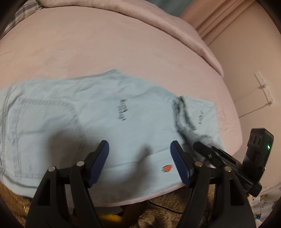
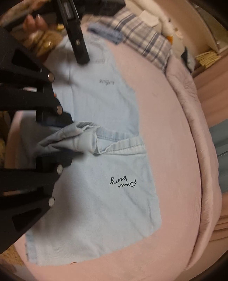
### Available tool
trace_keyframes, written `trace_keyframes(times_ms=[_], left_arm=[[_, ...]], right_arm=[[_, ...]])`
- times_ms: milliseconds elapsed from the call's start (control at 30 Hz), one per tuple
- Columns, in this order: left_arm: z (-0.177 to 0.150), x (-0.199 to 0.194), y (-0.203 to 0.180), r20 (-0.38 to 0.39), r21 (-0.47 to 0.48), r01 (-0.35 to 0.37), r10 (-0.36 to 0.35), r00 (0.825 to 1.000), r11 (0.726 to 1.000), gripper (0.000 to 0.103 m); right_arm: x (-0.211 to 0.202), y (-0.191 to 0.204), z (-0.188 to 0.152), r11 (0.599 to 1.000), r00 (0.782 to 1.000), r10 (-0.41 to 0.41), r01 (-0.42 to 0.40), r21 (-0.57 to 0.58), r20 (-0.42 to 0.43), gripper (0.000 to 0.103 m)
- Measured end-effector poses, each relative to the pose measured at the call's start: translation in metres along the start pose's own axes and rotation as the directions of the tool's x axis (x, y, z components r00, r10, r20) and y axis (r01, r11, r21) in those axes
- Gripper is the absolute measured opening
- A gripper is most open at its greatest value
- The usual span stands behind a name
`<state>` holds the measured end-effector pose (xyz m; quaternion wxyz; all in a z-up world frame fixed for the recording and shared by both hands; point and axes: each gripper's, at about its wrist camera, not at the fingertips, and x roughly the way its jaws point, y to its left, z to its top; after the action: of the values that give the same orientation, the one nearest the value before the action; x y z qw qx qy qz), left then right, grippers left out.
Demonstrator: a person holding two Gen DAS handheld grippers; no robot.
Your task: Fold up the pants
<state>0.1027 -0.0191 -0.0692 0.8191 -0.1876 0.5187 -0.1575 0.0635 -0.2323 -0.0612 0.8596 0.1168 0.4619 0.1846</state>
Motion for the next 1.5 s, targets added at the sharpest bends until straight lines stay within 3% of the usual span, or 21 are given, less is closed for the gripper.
trace_keyframes(times_ms=[33, 67, 167, 267, 333, 400, 467, 533, 600, 667, 700, 767, 900, 1067, 1167, 1267, 1367, 1500], left_arm=[[0.003, 0.001, -0.004, -0.001, 0.008, 0.016, -0.016, 1.000, 1.000, 0.077], [0.006, 0.004, -0.008, -0.005, 0.018, 0.032, -0.032, 0.999, 0.999, 0.079], [0.012, 0.018, -0.022, -0.029, 0.051, 0.062, -0.060, 0.998, 0.997, 0.079], [0.015, 0.043, -0.041, -0.078, 0.088, 0.098, -0.091, 0.993, 0.991, 0.078], [0.019, 0.063, -0.053, -0.122, 0.103, 0.123, -0.111, 0.986, 0.987, 0.077], [0.020, 0.079, -0.064, -0.143, 0.120, 0.122, -0.104, 0.984, 0.985, 0.077], [0.022, 0.094, -0.074, -0.150, 0.134, 0.119, -0.099, 0.984, 0.984, 0.073], [0.025, 0.104, -0.080, -0.139, 0.134, 0.121, -0.102, 0.985, 0.984, 0.067], [0.027, 0.112, -0.084, -0.133, 0.136, 0.127, -0.109, 0.985, 0.983, 0.047], [0.027, 0.118, -0.083, -0.135, 0.132, 0.123, -0.105, 0.985, 0.984, 0.036], [0.025, 0.119, -0.082, -0.130, 0.134, 0.114, -0.096, 0.987, 0.984, 0.022], [0.021, 0.119, -0.080, -0.152, 0.116, 0.155, -0.136, 0.979, 0.981, 0.011], [0.015, 0.099, -0.077, -0.132, 0.104, 0.133, -0.119, 0.984, 0.986, 0.010], [0.017, 0.057, -0.077, -0.077, 0.153, 0.136, -0.126, 0.989, 0.979, 0.010], [0.021, 0.044, -0.063, -0.036, 0.164, 0.088, -0.083, 0.996, 0.983, 0.010], [0.024, 0.051, -0.043, -0.030, 0.127, 0.018, -0.014, 0.999, 0.992, 0.011], [0.024, 0.069, -0.029, -0.092, 0.093, 0.030, -0.021, 0.996, 0.995, 0.014], [0.020, 0.082, -0.024, -0.101, 0.075, 0.009, -0.001, 0.995, 0.997, 0.017]], right_arm=[[-0.012, 0.000, -0.006, 1.000, 1.000, 0.019, -0.019, -0.003, 0.022, 0.050], [-0.020, -0.001, -0.009, 1.000, 0.999, 0.022, -0.022, -0.005, 0.046, 0.053], [-0.046, -0.010, -0.015, 1.000, 0.992, -0.009, 0.009, 0.001, 0.123, 0.055], [-0.062, -0.027, -0.016, 0.989, 0.973, -0.144, 0.136, 0.056, 0.180, 0.055], [-0.069, -0.047, -0.019, 0.972, 0.955, -0.227, 0.210, 0.106, 0.189, 0.040], [-0.068, -0.067, -0.024, 0.960, 0.954, -0.252, 0.226, 0.165, 0.160, 0.027], [-0.064, -0.077, -0.031, 0.952, 0.956, -0.259, 0.230, 0.201, 0.134, 0.026], [-0.057, -0.086, -0.038, 0.949, 0.962, -0.253, 0.227, 0.218, 0.102, 0.026], [-0.047, -0.085, -0.040, 0.947, 0.965, -0.248, 0.223, 0.231, 0.086, 0.026], [-0.041, -0.089, -0.042, 0.944, 0.968, -0.239, 0.214, 0.252, 0.074, 0.026], [-0.042, -0.093, -0.043, 0.943, 0.970, -0.232, 0.205, 0.263, 0.074, 0.026], [-0.039, -0.097, -0.043, 0.940, 0.973, -0.221, 0.193, 0.280, 0.072, 0.026], [-0.043, -0.096, -0.041, 0.940, 0.974, -0.213, 0.183, 0.287, 0.076, 0.026], [-0.058, -0.099, -0.041, 0.948, 0.973, -0.209, 0.178, 0.265, 0.095, 0.026], [-0.065, -0.095, -0.039, 0.958, 0.973, -0.198, 0.167, 0.234, 0.117, 0.026], [-0.061, -0.091, -0.029, 0.965, 0.976, -0.184, 0.157, 0.208, 0.117, 0.026], [-0.047, -0.085, -0.009, 0.976, 0.981, -0.160, 0.139, 0.170, 0.111, 0.026], [-0.025, -0.082, 0.019, 0.983, 0.990, -0.106, 0.091, 0.161, 0.088, 0.026]])
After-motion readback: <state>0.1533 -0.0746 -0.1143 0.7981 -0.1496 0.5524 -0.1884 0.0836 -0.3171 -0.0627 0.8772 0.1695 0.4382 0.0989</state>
